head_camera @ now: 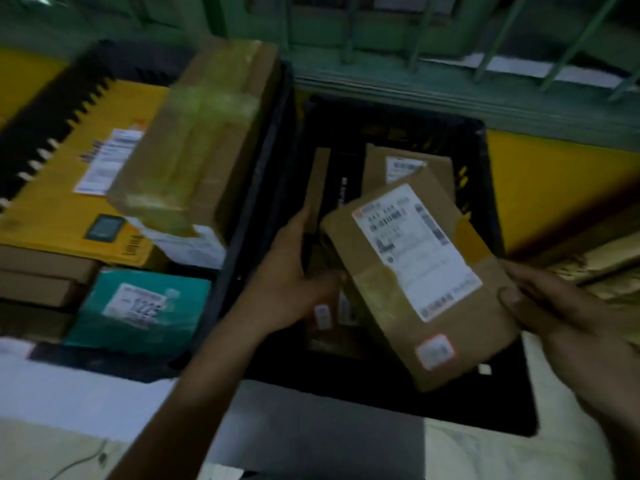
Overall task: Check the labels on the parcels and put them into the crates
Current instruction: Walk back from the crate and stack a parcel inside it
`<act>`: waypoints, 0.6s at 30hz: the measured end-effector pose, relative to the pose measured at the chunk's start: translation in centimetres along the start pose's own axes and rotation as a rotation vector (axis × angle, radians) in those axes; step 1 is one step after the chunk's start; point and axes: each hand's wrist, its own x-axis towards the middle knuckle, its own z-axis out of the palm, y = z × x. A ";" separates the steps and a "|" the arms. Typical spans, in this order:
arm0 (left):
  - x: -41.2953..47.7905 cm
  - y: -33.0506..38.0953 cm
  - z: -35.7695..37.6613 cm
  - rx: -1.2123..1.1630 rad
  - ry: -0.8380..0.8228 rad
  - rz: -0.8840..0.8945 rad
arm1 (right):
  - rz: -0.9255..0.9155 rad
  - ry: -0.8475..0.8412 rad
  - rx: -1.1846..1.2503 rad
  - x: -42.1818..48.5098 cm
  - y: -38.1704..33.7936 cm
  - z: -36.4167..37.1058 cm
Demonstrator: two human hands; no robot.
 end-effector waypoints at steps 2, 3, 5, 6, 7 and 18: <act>-0.7 0.1 -0.3 0.057 -0.001 0.040 | 0.022 -0.033 -0.073 0.4 0.1 0.2; -1.0 0.1 -0.4 0.095 -0.023 0.025 | 0.041 -0.035 -0.060 0.8 0.4 0.3; -1.8 -0.2 -0.5 0.178 -0.092 -0.038 | 0.063 -0.037 -0.061 1.6 0.5 0.5; -2.2 -0.4 -0.4 0.206 -0.129 -0.065 | 0.062 -0.041 -0.084 2.1 0.3 0.7; -2.8 -0.5 -0.3 0.215 -0.160 -0.084 | 0.060 -0.048 -0.095 2.6 0.1 0.9; -3.0 -0.7 0.3 0.457 -0.112 -0.125 | -0.043 -0.089 -0.585 4.8 -0.4 4.5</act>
